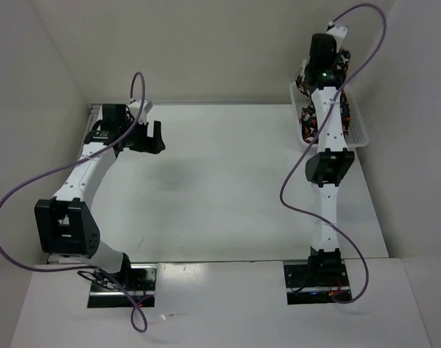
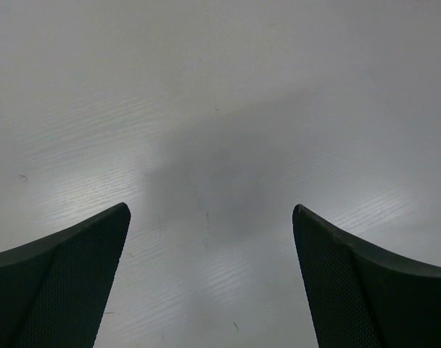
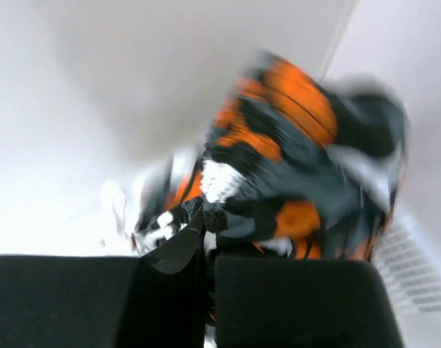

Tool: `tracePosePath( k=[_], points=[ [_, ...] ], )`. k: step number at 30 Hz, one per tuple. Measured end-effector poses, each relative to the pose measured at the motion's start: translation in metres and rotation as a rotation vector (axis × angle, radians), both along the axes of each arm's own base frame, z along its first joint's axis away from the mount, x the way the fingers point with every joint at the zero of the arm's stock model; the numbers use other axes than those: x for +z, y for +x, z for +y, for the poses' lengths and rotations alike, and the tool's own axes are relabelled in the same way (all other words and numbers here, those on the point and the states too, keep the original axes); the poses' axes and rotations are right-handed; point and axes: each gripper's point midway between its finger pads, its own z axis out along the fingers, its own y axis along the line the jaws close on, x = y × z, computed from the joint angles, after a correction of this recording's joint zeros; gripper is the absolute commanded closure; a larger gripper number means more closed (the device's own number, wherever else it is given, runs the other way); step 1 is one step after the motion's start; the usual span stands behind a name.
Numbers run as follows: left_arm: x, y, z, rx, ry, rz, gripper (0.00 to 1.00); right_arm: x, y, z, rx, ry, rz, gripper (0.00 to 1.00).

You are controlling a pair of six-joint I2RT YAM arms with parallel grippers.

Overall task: Fold and stack the shorts
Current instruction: Grab the shorts from the pile, then move the shorts to the center of the board

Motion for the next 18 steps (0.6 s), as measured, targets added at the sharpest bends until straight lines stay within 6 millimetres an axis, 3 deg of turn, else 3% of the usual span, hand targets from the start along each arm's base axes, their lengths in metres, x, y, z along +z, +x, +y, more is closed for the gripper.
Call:
tracePosePath(
  k=[3,5,7,9,10,13,15,18],
  points=[
    [0.017,-0.001,0.008,0.015,-0.011,-0.051,0.01,0.109,-0.032,0.008,0.002,0.013,-0.207,1.00],
    [0.024,-0.003,0.020,0.038,-0.022,-0.075,0.01,0.188,-0.065,0.039,0.067,0.039,-0.371,1.00],
    [0.030,-0.006,0.036,0.072,-0.033,-0.093,0.01,0.257,-0.108,0.096,0.197,0.081,-0.512,1.00],
    [0.035,-0.012,0.050,0.105,-0.036,-0.112,0.01,0.306,-0.154,0.168,0.398,0.146,-0.617,1.00],
    [0.036,-0.016,0.057,0.124,-0.035,-0.119,0.01,0.323,-0.177,0.208,0.526,0.183,-0.648,1.00],
    [0.044,-0.030,0.063,0.145,-0.029,-0.147,0.01,0.341,-0.224,0.292,0.828,0.270,-0.673,0.99],
    [0.050,-0.039,0.064,0.152,-0.026,-0.172,0.01,0.335,-0.232,0.320,0.922,0.308,-0.647,0.99],
    [0.061,-0.053,0.075,0.188,-0.016,-0.213,0.01,0.300,-0.217,0.347,0.967,0.341,-0.545,0.99]
  ],
)
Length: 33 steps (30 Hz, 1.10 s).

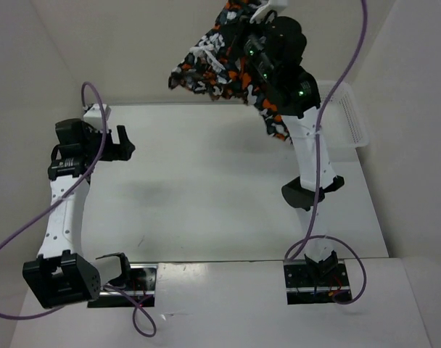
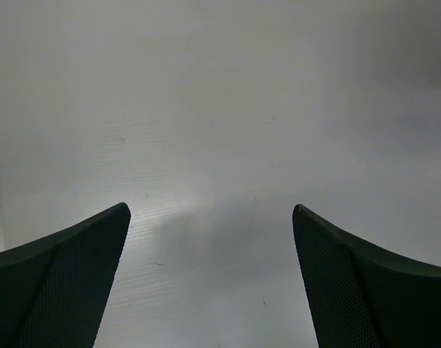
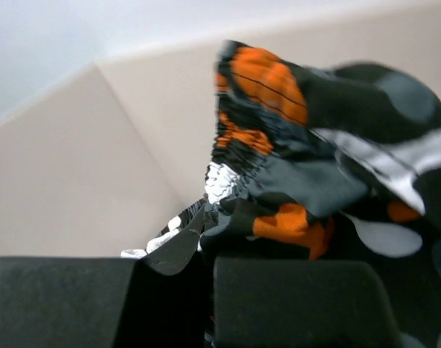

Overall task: Fold and stack the shorts
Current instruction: Move the shorts to the center of the board

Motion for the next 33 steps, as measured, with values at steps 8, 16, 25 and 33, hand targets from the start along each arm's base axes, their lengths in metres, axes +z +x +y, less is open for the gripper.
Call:
tracePosePath(
  k=[8,16,25,33],
  points=[
    [0.015,-0.013,0.024,0.095,0.038,-0.057,0.01,-0.147,0.040,0.056,0.113,-0.185,0.349,0.63],
    [0.006,-0.010,0.021,0.076,0.026,-0.051,0.01,-0.306,0.014,0.041,0.049,-0.436,0.701,0.01],
    [-0.033,-0.009,0.012,0.030,-0.025,0.041,0.01,-0.338,-0.084,-0.034,0.090,-0.602,0.656,0.01],
    [-0.045,-0.012,0.003,-0.009,-0.065,0.088,0.01,-0.460,-0.051,-0.026,0.147,-0.783,0.594,0.01]
  ],
)
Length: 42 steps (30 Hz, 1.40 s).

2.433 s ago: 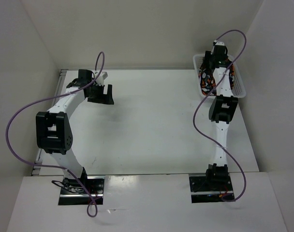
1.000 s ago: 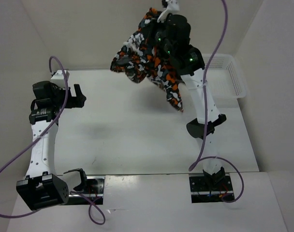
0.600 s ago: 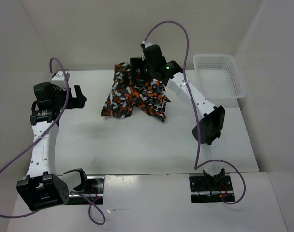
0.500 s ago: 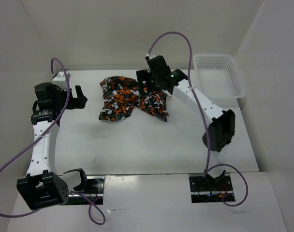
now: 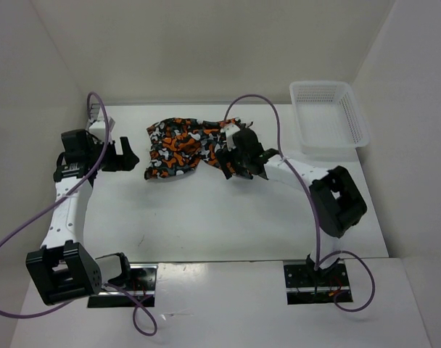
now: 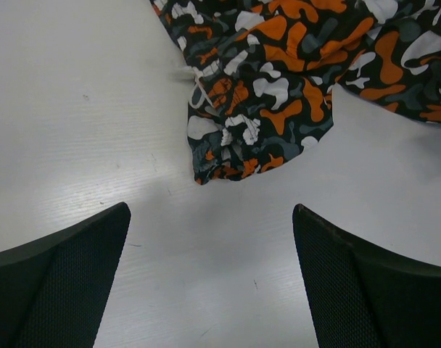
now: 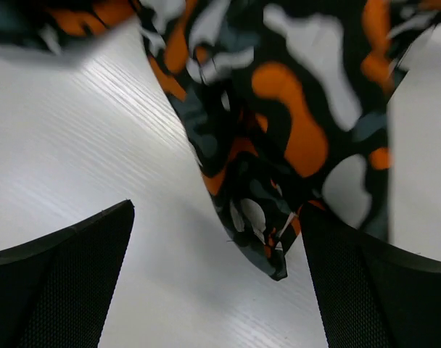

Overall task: Fold and stack the shorts
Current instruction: Move the shorts to the center of the board

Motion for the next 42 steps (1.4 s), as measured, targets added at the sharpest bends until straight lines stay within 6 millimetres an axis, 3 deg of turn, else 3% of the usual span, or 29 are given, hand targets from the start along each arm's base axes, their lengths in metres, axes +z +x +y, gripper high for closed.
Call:
tracePosePath(
  k=[1,4,5,6,9,10,11,12,13,14,16,23,26,30,34,37,41,42],
  points=[
    [-0.003,-0.001,-0.001,-0.003,-0.004,0.005,0.01,-0.021,0.000,-0.005,0.006,-0.029,0.020,0.02],
    [-0.016,-0.008,-0.004,-0.008,-0.018,0.042,0.01,-0.067,-0.007,-0.020,0.031,-0.112,0.071,0.31],
    [-0.021,-0.010,-0.004,-0.007,-0.022,0.056,0.01,-0.073,-0.008,-0.022,0.038,-0.124,0.078,0.45],
    [-0.024,-0.012,-0.005,-0.007,-0.025,0.067,0.01,-0.075,-0.008,-0.023,0.049,-0.130,0.076,0.70],
    [-0.028,-0.014,-0.005,-0.005,-0.026,0.078,0.01,-0.069,-0.005,-0.013,0.089,-0.102,0.050,0.92],
    [-0.027,-0.014,-0.005,-0.005,-0.025,0.077,0.01,-0.067,-0.006,-0.009,0.106,-0.095,0.046,0.92],
    [-0.027,-0.014,-0.005,-0.004,-0.024,0.076,0.01,-0.067,-0.008,-0.005,0.120,-0.089,0.047,0.90],
    [-0.027,-0.014,-0.004,-0.002,-0.023,0.076,0.01,-0.067,-0.011,0.000,0.134,-0.086,0.049,0.81],
    [-0.028,-0.014,-0.004,0.000,-0.021,0.077,0.01,-0.066,-0.014,0.004,0.146,-0.085,0.047,0.36],
    [-0.028,-0.014,-0.003,0.003,-0.019,0.078,0.01,-0.065,-0.017,0.008,0.154,-0.083,0.044,0.17],
    [-0.027,-0.014,-0.002,0.008,-0.014,0.076,0.01,-0.058,-0.017,0.010,0.163,-0.105,0.012,0.02],
    [-0.035,-0.017,-0.004,0.004,-0.016,0.086,0.01,0.004,0.001,-0.010,0.105,-0.141,-0.155,0.02],
    [-0.051,-0.016,-0.015,-0.025,-0.010,0.130,0.01,0.016,0.002,-0.018,0.118,-0.145,-0.172,0.00],
    [-0.094,-0.016,-0.036,-0.068,0.051,0.249,0.01,0.003,-0.010,-0.029,0.187,-0.185,-0.123,0.00],
    [-0.133,-0.002,-0.025,-0.021,0.124,0.339,0.01,-0.022,-0.031,-0.034,0.260,-0.223,-0.040,0.00],
    [-0.148,0.014,-0.020,-0.004,0.158,0.375,0.01,-0.032,-0.035,-0.034,0.291,-0.239,-0.015,0.00],
    [-0.155,0.043,-0.035,-0.036,0.192,0.354,0.01,-0.059,-0.036,-0.035,0.312,-0.275,0.036,0.00],
    [-0.157,0.048,-0.039,-0.045,0.196,0.351,0.06,-0.068,-0.035,-0.037,0.309,-0.286,0.054,0.03]
  ],
)
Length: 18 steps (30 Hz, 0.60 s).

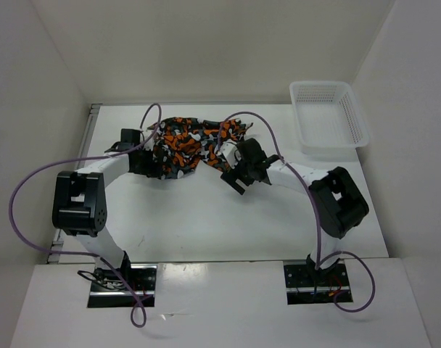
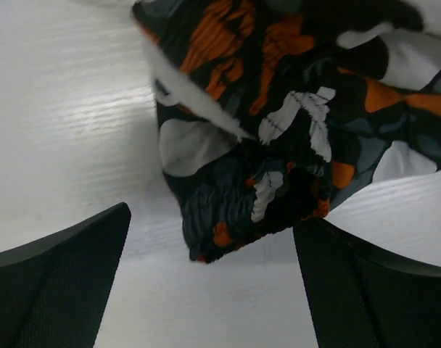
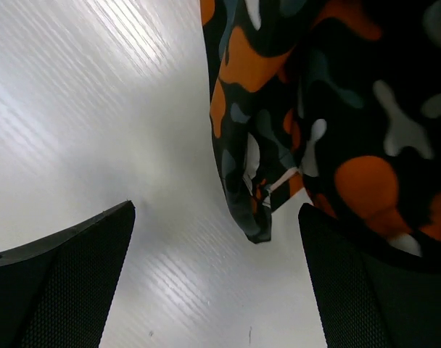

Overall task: Fold and stack the shorts
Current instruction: Move the shorts to the center of the board, then flatten the shorts out

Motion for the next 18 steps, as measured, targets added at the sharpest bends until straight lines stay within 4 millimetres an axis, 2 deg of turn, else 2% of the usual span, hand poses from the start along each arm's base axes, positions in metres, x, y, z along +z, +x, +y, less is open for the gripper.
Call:
tracePosePath(
  k=[1,3,4,5,6,7,8,9,10,15,18],
  points=[
    [-0.002,0.003,-0.004,-0.009,0.000,0.000,0.17,-0.009,-0.001,-0.002,-0.004,-0.016,0.016,0.05],
    [-0.009,0.005,-0.008,-0.019,-0.002,0.015,0.30,-0.023,-0.002,-0.004,-0.011,-0.038,0.043,0.13],
    [-0.012,0.005,-0.008,-0.023,-0.003,0.025,0.39,-0.029,-0.002,-0.004,-0.015,-0.044,0.058,0.25],
    [-0.014,0.004,-0.009,-0.023,-0.011,0.036,0.62,-0.029,0.002,0.000,-0.020,-0.031,0.058,0.34],
    [-0.016,0.004,-0.011,-0.026,-0.020,0.045,0.72,-0.028,0.006,0.002,-0.026,-0.027,0.050,0.45],
    [-0.017,0.003,-0.012,-0.033,-0.024,0.050,0.79,-0.028,0.011,0.005,-0.035,-0.020,0.045,0.67],
    [-0.017,0.002,-0.013,-0.035,-0.029,0.053,0.85,-0.029,0.015,0.007,-0.042,-0.017,0.039,0.79],
    [-0.018,0.001,-0.014,-0.041,-0.034,0.056,0.97,-0.032,0.019,0.008,-0.054,-0.015,0.039,0.89],
    [-0.018,0.001,-0.016,-0.042,-0.042,0.058,1.00,-0.034,0.022,0.008,-0.065,-0.014,0.041,1.00],
    [-0.008,-0.001,-0.023,-0.068,-0.078,0.087,1.00,-0.025,0.038,0.011,-0.077,0.007,0.027,1.00],
    [0.017,0.001,-0.029,-0.087,-0.155,0.106,1.00,-0.004,0.031,0.014,0.011,0.025,0.092,1.00]
  ],
)
